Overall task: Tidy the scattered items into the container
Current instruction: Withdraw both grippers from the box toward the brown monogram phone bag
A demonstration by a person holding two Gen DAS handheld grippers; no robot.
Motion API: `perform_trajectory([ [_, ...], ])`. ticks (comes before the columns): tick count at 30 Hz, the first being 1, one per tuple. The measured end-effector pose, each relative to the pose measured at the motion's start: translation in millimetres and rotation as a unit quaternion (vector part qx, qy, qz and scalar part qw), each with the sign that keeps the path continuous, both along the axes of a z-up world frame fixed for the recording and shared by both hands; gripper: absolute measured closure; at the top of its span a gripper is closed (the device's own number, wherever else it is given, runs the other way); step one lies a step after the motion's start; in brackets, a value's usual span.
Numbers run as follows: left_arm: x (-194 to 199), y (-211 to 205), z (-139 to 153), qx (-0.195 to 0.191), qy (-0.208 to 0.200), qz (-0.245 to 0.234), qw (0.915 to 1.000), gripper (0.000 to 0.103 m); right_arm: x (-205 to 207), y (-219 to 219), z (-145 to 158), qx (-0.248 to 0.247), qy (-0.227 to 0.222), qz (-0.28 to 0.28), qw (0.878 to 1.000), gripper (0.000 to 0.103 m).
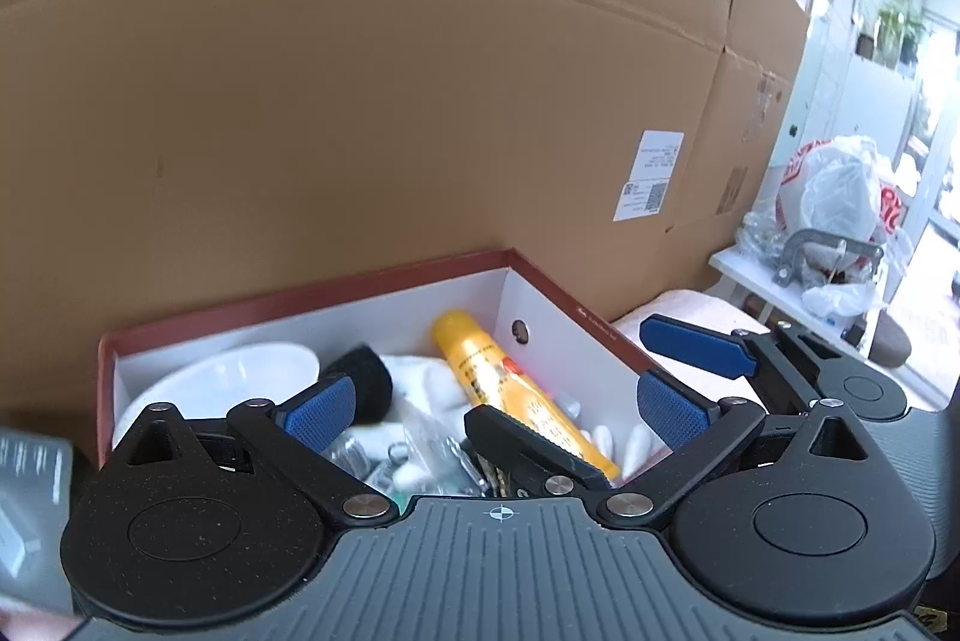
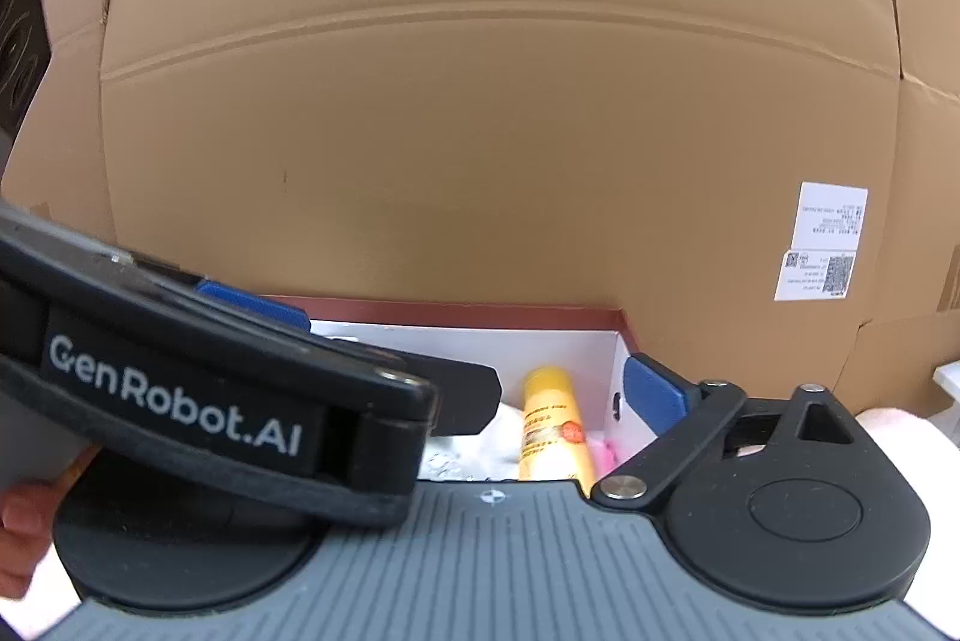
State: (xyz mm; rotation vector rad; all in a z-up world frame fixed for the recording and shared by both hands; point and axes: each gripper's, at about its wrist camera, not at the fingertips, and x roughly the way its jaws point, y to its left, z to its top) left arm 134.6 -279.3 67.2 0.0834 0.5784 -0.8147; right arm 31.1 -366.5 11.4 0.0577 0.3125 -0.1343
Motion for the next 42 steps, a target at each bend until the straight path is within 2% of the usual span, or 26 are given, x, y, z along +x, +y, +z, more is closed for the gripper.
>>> perform_trajectory([
  [8,-36.5,36.3,-5.8,-0.060,0.033,0.024,0.9974,0.000,-34.9,22.9,4.7,0.003,-0.012,0.015,1.000,0.003],
  [12,-58.6,55.9,-9.4,-0.072,0.037,0.038,0.9960,0.000,-58.2,39.3,5.1,0.006,-0.020,0.026,0.999,0.002],
  [21,-101.9,109.7,-13.5,-0.077,0.042,0.066,0.9939,0.000,-87.0,81.1,-4.8,0.042,-0.014,0.051,0.998,0.002],
  [25,-120.7,141.7,-22.0,-0.058,0.027,0.098,0.9931,0.000,-91.8,107.3,-12.9,0.062,0.012,0.082,0.995,0.002],
  [27,-126.4,159.9,-28.6,-0.054,0.034,0.114,0.9915,0.000,-100.6,118.6,-21.1,0.070,0.030,0.099,0.992,0.002],
  [30,-131.3,189.5,-39.6,-0.057,0.056,0.138,0.9871,0.000,-95.8,147.2,-27.1,0.075,0.051,0.123,0.988,0.002],
  [35,-138.0,235.6,-54.0,-0.059,0.068,0.188,0.9781,0.000,-94.2,193.8,-38.0,0.068,0.076,0.160,0.982,0.002],
  [42,-126.3,302.2,-63.9,-0.075,0.085,0.260,0.9589,0.000,-75.7,239.6,-40.0,0.061,0.100,0.215,0.970,0.000],
])
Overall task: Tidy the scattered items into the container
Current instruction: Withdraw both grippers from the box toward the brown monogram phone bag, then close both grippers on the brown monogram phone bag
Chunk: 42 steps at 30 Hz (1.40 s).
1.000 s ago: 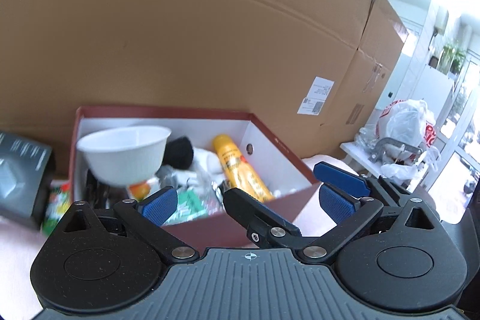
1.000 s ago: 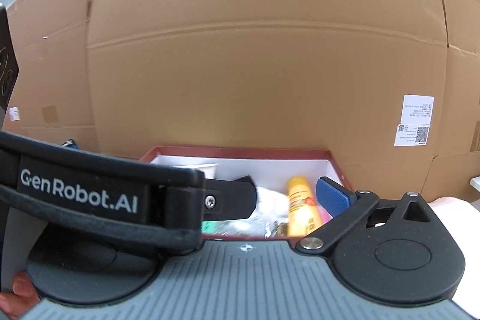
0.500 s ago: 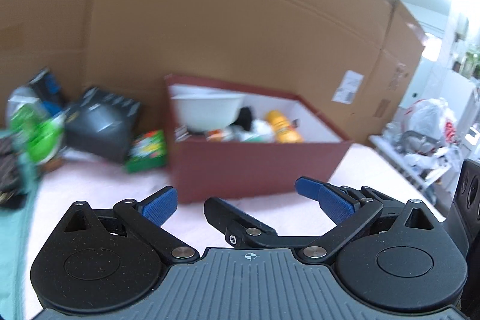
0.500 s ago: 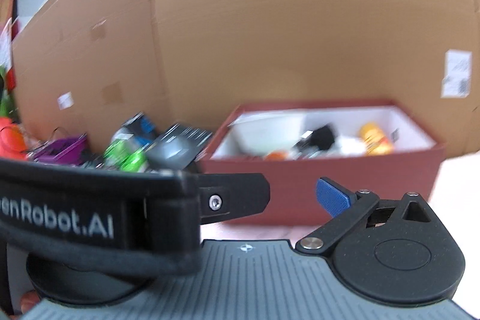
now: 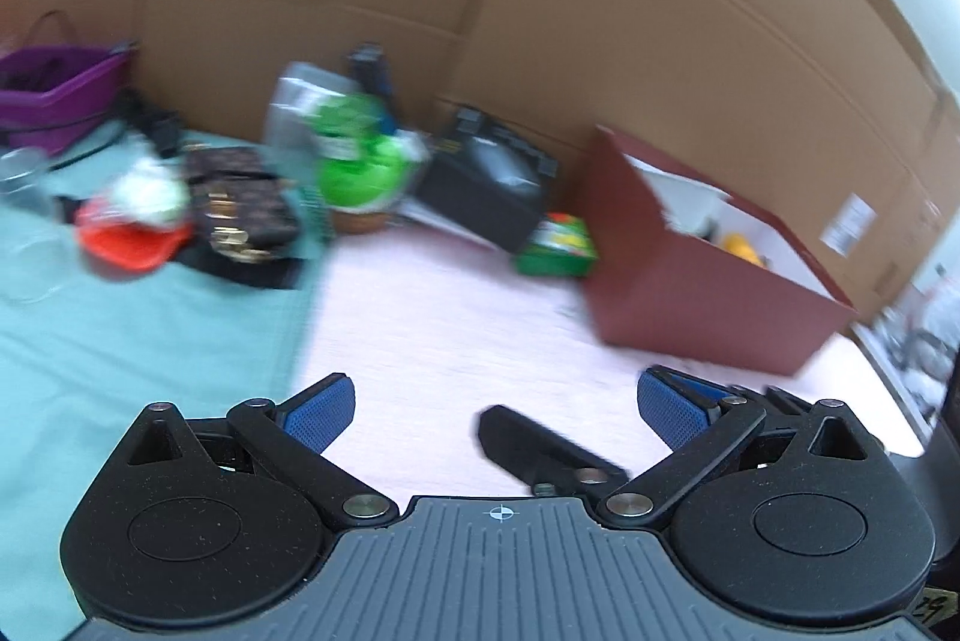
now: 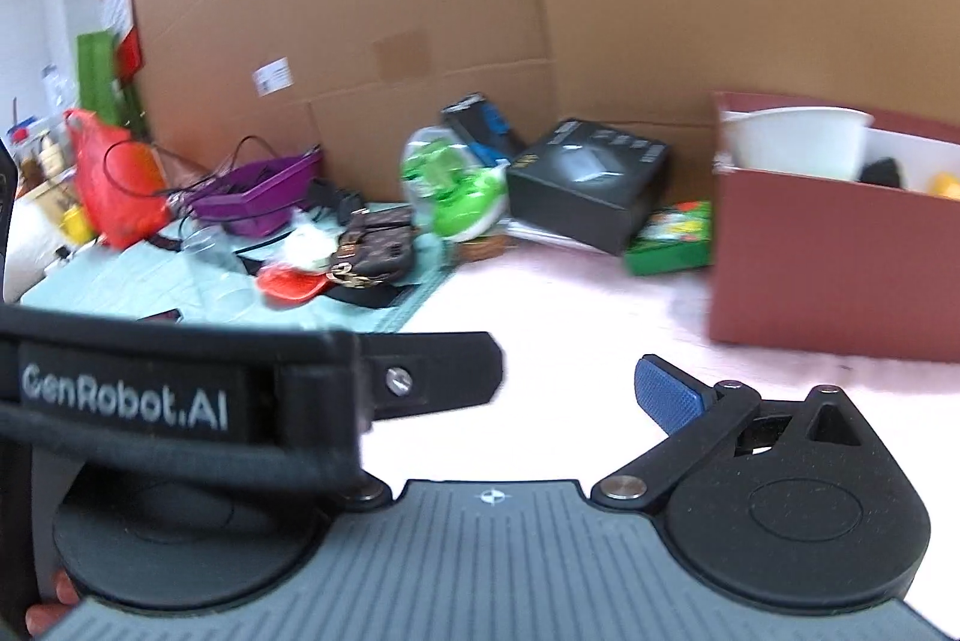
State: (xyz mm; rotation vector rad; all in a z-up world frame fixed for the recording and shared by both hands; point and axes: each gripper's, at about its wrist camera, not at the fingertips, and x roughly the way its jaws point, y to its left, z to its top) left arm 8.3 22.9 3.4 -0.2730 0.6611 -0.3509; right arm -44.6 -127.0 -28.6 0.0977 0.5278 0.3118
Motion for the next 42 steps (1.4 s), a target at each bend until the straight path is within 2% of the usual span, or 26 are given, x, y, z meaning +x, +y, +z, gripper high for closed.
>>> perform_trajectory([
  [4,17.5,38.7,-2.9,-0.005,-0.002,0.041,0.9991,0.000,17.0,25.5,-0.4,-0.017,0.014,0.003,1.000,0.000],
  [9,49.4,77.2,-6.6,-0.008,-0.002,0.078,0.9969,0.000,44.2,49.7,-8.9,-0.024,0.005,0.052,0.998,0.000],
  [13,75.4,91.8,-13.4,-0.018,0.011,0.077,0.9968,0.005,65.7,71.7,-14.3,-0.063,-0.015,0.063,0.996,0.000],
  [19,110.9,93.9,-22.7,-0.007,0.021,0.060,0.9979,0.012,101.5,96.7,-19.2,-0.073,-0.022,0.082,0.994,0.001],
  [24,134.3,101.8,-34.2,-0.024,0.040,0.052,0.9976,0.019,125.9,109.4,-25.1,-0.086,-0.017,0.106,0.991,0.007],
  [28,148.9,103.3,-41.2,-0.040,0.054,0.041,0.9969,0.030,138.7,114.3,-30.2,-0.091,-0.010,0.124,0.988,0.015],
  [33,160.4,104.8,-45.9,-0.044,0.061,0.037,0.9965,0.038,154.4,123.9,-34.9,-0.096,0.003,0.137,0.986,0.023],
  [37,163.7,108.7,-49.1,-0.051,0.067,0.041,0.9956,0.043,161.6,129.5,-38.7,-0.102,0.007,0.140,0.985,0.026],
  [40,162.5,109.1,-48.4,-0.052,0.069,0.041,0.9955,0.060,161.6,129.4,-39.6,-0.103,0.010,0.139,0.985,0.027],
  [42,159.1,108.8,-45.7,-0.054,0.067,0.038,0.9956,0.060,158.6,128.4,-38.3,-0.102,0.011,0.134,0.986,0.027],
])
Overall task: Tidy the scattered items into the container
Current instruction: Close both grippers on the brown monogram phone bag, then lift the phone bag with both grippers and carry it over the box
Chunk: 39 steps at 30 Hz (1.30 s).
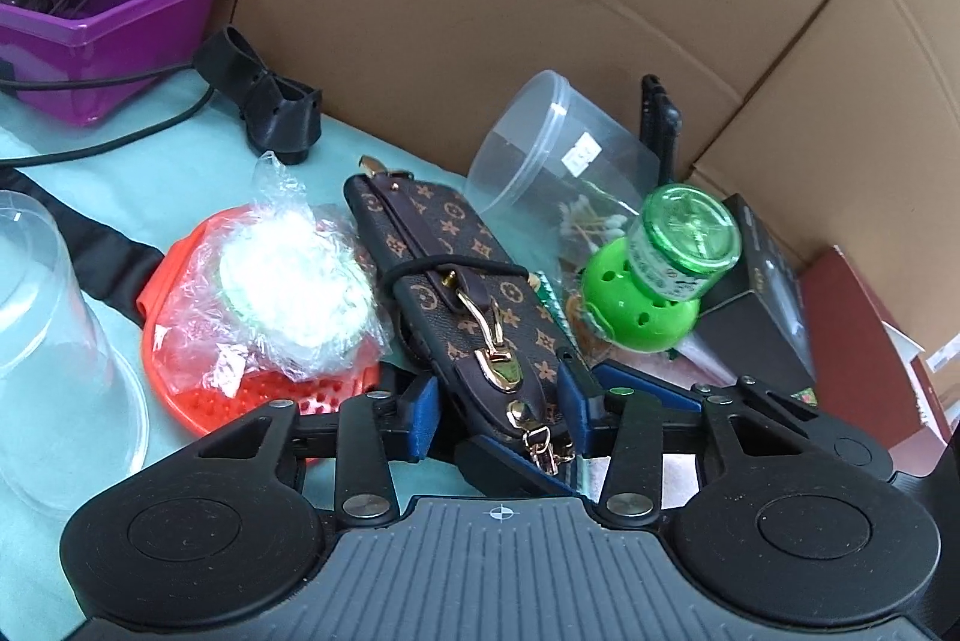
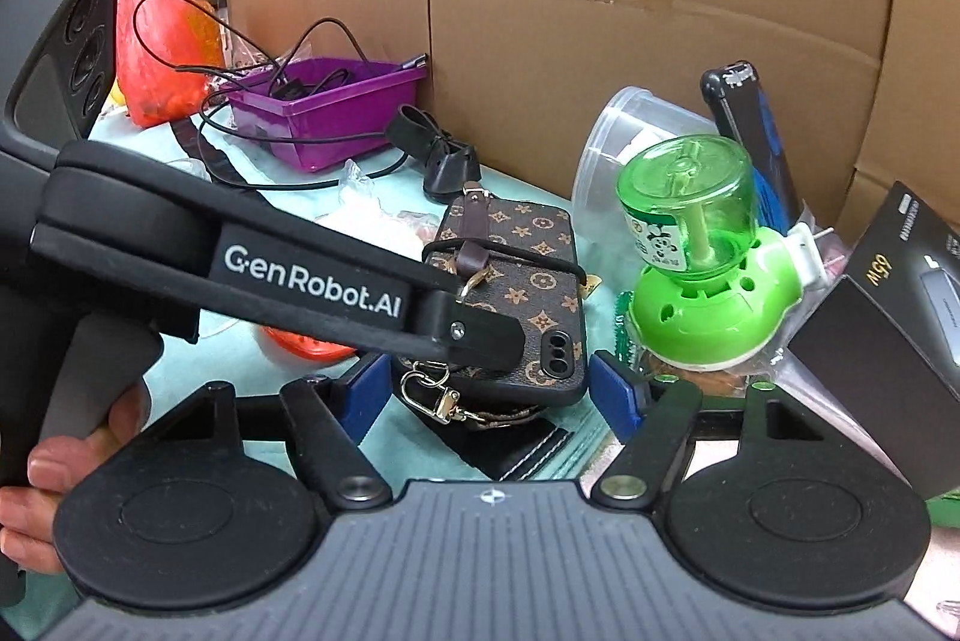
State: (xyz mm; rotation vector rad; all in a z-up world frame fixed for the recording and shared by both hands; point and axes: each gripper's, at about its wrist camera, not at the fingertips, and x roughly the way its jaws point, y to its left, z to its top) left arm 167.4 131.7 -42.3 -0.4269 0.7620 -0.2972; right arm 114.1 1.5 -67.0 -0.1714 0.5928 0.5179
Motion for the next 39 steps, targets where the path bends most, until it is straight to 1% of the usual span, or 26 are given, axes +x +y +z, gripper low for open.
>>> perform_trajectory([
  [3,-11.3,-2.0,6.0,-0.008,-0.003,-0.006,0.9999,0.060,-7.6,-4.4,5.6,0.010,0.002,-0.006,1.000,0.027],
  [6,-32.6,-8.1,10.2,-0.015,-0.005,-0.016,0.9997,0.060,-23.2,-11.0,12.9,0.009,0.002,-0.004,1.000,0.027],
  [10,-70.4,-22.6,8.9,-0.029,0.000,-0.037,0.9989,0.060,-57.3,-25.7,18.4,-0.002,-0.001,0.008,1.000,0.027],
  [12,-88.7,-32.8,6.8,-0.032,0.005,-0.046,0.9984,0.060,-76.3,-35.3,19.2,-0.006,0.005,0.007,1.000,0.027],
  [15,-114.5,-52.2,6.7,-0.027,0.007,-0.061,0.9978,0.059,-105.3,-48.5,17.8,-0.008,0.010,-0.002,1.000,0.027],
  [18,-137.2,-70.2,7.8,-0.011,0.002,-0.079,0.9968,0.054,-133.3,-62.2,17.3,-0.010,0.012,-0.015,1.000,0.027],
  [19,-142.9,-74.9,8.5,-0.007,0.002,-0.085,0.9964,0.047,-141.2,-66.4,17.1,-0.009,0.013,-0.018,1.000,0.027],
  [21,-152.3,-85.1,8.5,0.003,0.002,-0.095,0.9955,0.046,-154.1,-75.1,16.3,-0.005,0.015,-0.023,1.000,0.027],
  [22,-156.2,-88.8,8.3,0.011,0.000,-0.094,0.9955,0.042,-158.9,-79.0,15.7,-0.002,0.017,-0.026,1.000,0.027],
  [24,-160.1,-93.1,7.2,0.027,0.002,-0.082,0.9963,0.035,-166.7,-86.6,13.8,0.006,0.024,-0.025,0.999,0.027],
  [25,-159.8,-93.2,6.1,0.029,0.005,-0.069,0.9972,0.026,-169.5,-89.2,13.3,0.011,0.027,-0.024,0.999,0.027],
  [26,-158.9,-91.9,5.5,0.028,0.006,-0.057,0.9980,0.020,-171.6,-90.6,12.8,0.014,0.027,-0.024,0.999,0.022],
  [27,-158.3,-89.7,5.7,0.028,0.007,-0.047,0.9985,0.020,-173.7,-91.1,12.6,0.013,0.024,-0.027,0.999,0.018],
  [28,-157.4,-86.7,6.1,0.026,0.006,-0.041,0.9988,0.019,-175.5,-90.6,12.7,0.010,0.017,-0.031,0.999,0.017],
  [34,-145.3,-74.8,9.6,0.027,0.008,-0.027,0.9992,0.018,-170.3,-85.8,11.9,0.017,0.015,-0.030,0.999,0.017],
  [36,-140.9,-72.6,9.5,0.028,0.009,-0.027,0.9992,0.016,-168.1,-82.9,11.4,0.020,0.015,-0.029,0.999,0.017],
  [39,-134.3,-69.6,8.5,0.026,0.011,-0.032,0.9991,0.017,-163.6,-77.4,11.3,0.020,0.014,-0.024,0.999,0.017],
])
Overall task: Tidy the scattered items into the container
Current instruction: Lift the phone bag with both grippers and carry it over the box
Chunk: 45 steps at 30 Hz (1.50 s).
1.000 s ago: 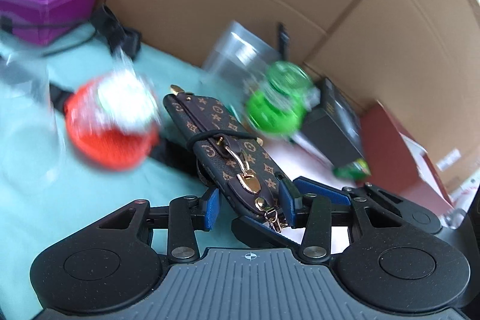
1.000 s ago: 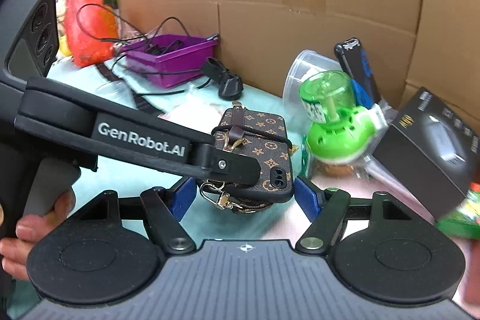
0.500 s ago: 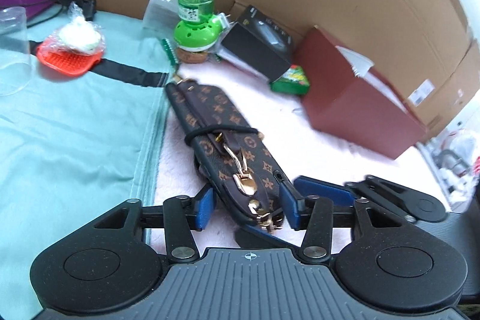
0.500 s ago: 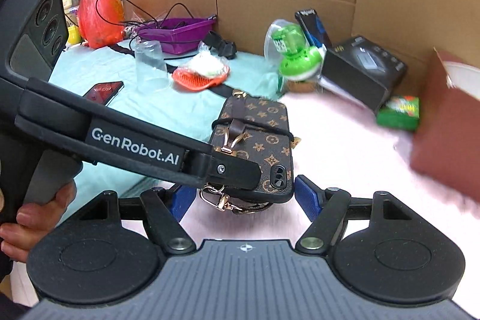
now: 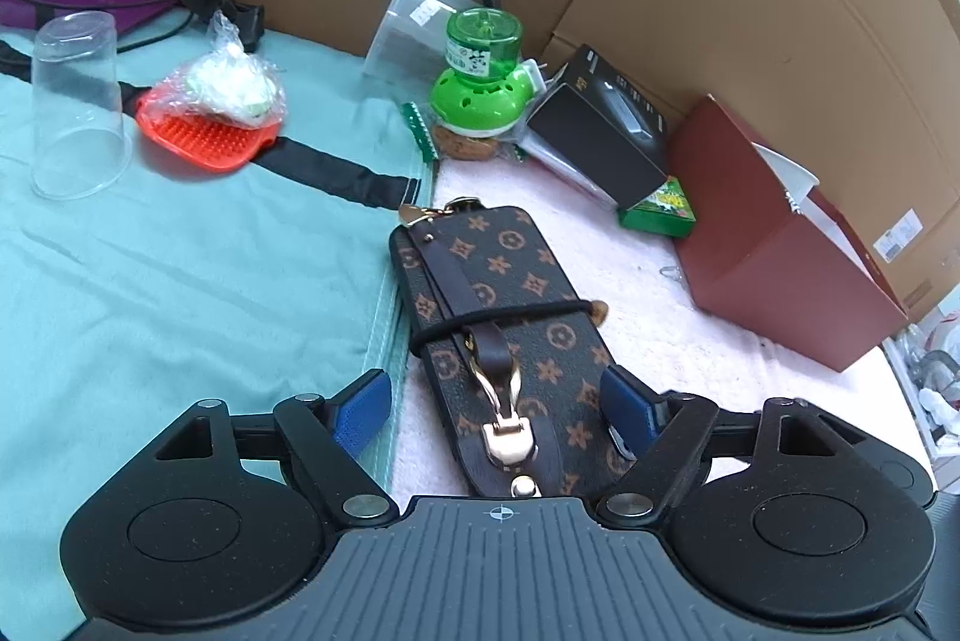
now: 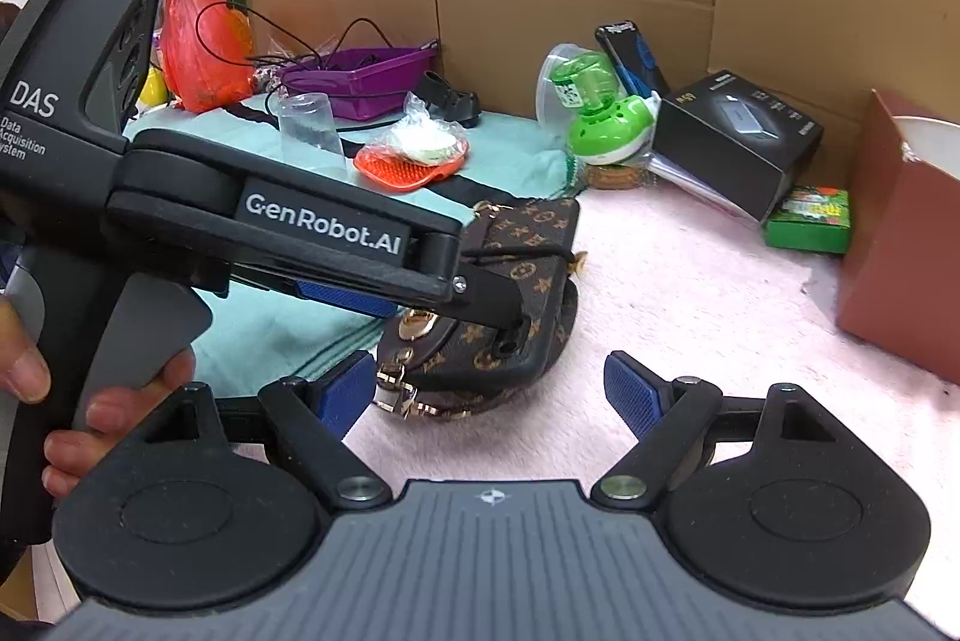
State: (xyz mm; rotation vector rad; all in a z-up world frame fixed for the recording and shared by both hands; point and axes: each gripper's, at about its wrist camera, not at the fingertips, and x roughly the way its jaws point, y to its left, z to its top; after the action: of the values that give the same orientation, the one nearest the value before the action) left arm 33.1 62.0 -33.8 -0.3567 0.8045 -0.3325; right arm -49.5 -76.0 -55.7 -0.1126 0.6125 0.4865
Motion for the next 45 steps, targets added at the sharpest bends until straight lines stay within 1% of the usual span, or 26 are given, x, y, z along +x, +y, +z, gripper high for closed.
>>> perform_trajectory([
  [7,10.8,6.3,-1.7,-0.008,0.002,-0.007,0.9999,0.016,11.4,9.2,0.8,0.001,0.003,0.010,1.000,0.017],
  [10,15.3,4.7,-2.9,-0.005,0.002,-0.013,0.9999,0.016,18.2,13.8,-1.8,-0.007,0.007,0.008,1.000,0.017],
  [18,22.3,3.3,-5.3,-0.003,0.004,-0.024,0.9997,0.015,31.2,19.4,-6.4,-0.006,0.015,0.005,1.000,0.017],
  [21,22.8,0.6,-4.6,0.013,0.002,-0.038,0.9992,0.016,35.6,18.0,-9.0,-0.007,0.021,0.002,1.000,0.018],
  [24,23.0,-2.0,-5.2,0.018,0.005,-0.043,0.9989,0.016,34.4,17.5,-11.1,-0.011,0.021,0.003,1.000,0.018],
  [26,22.1,-5.0,-5.1,0.018,0.008,-0.045,0.9988,0.022,33.9,17.1,-12.0,-0.011,0.023,0.003,1.000,0.020],
  [28,21.0,-8.9,-5.5,0.006,0.014,-0.055,0.9984,0.027,32.4,16.4,-11.8,-0.009,0.025,0.002,1.000,0.024],
  [29,19.7,-12.0,-4.6,0.009,0.013,-0.055,0.9983,0.031,31.4,15.5,-11.6,-0.008,0.026,0.001,1.000,0.024],
  [31,16.7,-19.7,-2.0,0.022,0.007,-0.060,0.9979,0.034,29.3,12.3,-10.9,-0.006,0.027,-0.004,1.000,0.024],
  [34,14.2,-29.1,2.1,0.021,0.007,-0.073,0.9971,0.040,26.5,3.6,-9.2,0.005,0.029,-0.014,0.999,0.024],
  [39,8.7,-54.2,12.8,0.034,-0.008,-0.092,0.9951,0.040,18.0,-16.2,-3.3,0.019,0.023,-0.034,0.999,0.024],
  [45,1.5,-94.7,36.6,0.046,-0.044,-0.126,0.9900,0.040,4.0,-46.9,11.8,0.033,-0.004,-0.065,0.997,0.024],
])
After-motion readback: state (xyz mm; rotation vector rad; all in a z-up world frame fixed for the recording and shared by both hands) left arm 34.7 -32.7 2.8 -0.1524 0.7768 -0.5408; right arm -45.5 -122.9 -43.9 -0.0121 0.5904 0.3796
